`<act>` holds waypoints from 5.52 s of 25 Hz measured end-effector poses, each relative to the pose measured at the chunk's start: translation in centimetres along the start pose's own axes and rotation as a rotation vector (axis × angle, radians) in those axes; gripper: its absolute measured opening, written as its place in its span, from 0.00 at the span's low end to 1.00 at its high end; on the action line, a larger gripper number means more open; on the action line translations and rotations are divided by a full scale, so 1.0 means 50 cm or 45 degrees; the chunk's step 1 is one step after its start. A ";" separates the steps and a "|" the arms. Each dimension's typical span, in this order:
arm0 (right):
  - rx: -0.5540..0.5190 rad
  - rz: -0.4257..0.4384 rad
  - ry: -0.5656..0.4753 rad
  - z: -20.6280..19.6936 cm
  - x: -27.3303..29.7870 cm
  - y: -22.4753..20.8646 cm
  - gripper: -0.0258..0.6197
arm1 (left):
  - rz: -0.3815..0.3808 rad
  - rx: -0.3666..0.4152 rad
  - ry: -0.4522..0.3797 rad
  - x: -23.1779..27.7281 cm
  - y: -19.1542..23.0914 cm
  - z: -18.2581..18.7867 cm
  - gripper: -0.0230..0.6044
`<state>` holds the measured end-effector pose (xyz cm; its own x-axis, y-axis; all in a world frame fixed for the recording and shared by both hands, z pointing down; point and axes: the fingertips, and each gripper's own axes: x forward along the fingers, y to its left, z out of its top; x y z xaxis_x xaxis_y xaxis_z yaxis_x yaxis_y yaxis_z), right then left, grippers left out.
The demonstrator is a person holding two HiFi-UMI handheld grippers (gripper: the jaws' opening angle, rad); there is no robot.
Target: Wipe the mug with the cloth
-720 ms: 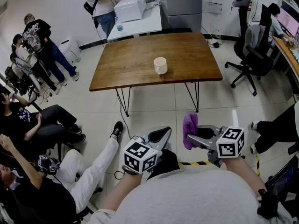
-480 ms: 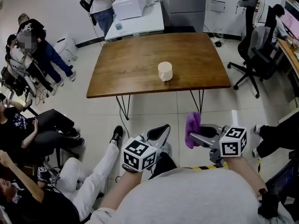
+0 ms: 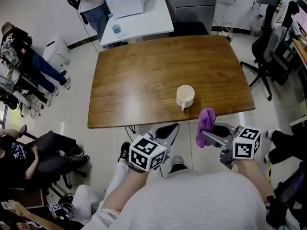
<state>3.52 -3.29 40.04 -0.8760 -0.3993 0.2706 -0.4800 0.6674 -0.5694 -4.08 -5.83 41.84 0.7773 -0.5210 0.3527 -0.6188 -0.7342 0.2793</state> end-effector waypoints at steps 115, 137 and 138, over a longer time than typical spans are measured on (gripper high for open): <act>0.415 -0.002 0.236 0.004 0.290 -0.374 0.21 | 0.028 0.050 0.351 0.114 0.299 -0.134 0.13; 0.334 0.048 0.424 -0.019 0.340 -0.382 0.21 | 0.188 0.069 0.318 0.101 0.383 -0.103 0.14; 0.334 0.047 0.432 -0.022 0.341 -0.384 0.21 | 0.189 0.069 0.316 0.101 0.384 -0.103 0.14</act>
<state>-2.26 -22.22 56.45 -0.8792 -0.1195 0.4613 -0.4582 0.4775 -0.7497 -12.62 -20.29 53.58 0.6230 -0.5071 0.5956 -0.7117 -0.6835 0.1624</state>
